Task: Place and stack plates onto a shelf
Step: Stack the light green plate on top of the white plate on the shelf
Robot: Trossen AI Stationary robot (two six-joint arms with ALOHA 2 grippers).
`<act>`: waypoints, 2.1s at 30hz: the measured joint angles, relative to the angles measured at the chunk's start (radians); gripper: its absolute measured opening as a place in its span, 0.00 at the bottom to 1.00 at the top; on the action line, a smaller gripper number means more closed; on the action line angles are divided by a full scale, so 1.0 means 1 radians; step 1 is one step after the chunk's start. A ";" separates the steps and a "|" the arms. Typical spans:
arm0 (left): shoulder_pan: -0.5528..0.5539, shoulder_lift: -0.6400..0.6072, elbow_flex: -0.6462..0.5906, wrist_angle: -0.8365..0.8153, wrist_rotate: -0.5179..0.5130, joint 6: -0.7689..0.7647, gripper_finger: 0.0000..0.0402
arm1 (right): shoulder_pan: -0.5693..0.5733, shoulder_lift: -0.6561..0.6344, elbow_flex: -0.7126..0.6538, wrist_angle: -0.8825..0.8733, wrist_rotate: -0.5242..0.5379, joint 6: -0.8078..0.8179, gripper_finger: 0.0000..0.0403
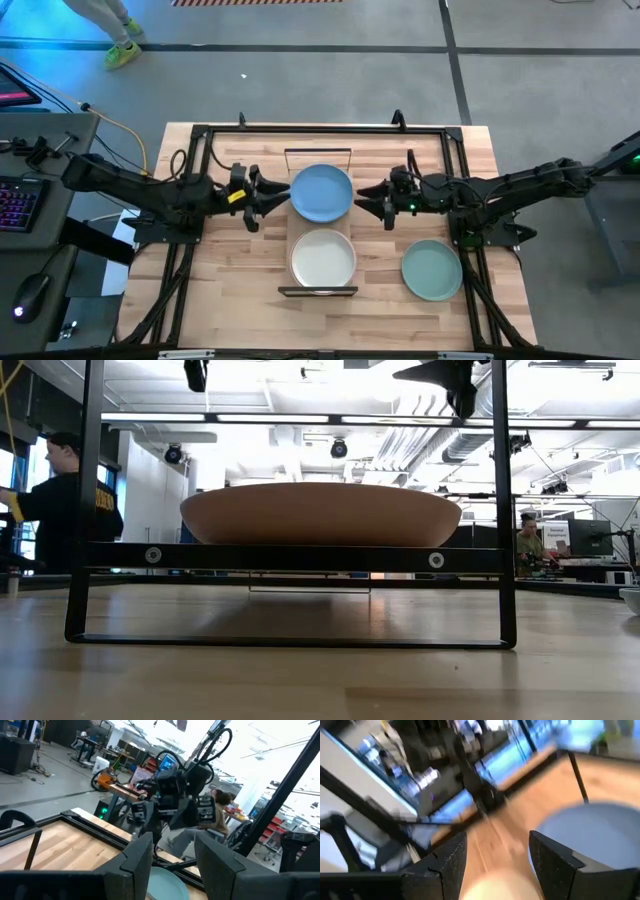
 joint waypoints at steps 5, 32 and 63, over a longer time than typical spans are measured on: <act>0.000 0.000 0.000 0.001 0.000 -0.008 0.34 | -0.024 0.005 0.156 -0.502 -0.138 0.135 0.48; 0.010 0.000 0.001 -0.031 -0.001 0.002 0.34 | 0.456 0.477 0.090 -0.846 -0.391 1.049 0.48; 0.009 0.000 0.002 -0.028 0.000 -0.027 0.34 | 0.427 0.575 0.260 -1.026 -0.424 0.818 0.00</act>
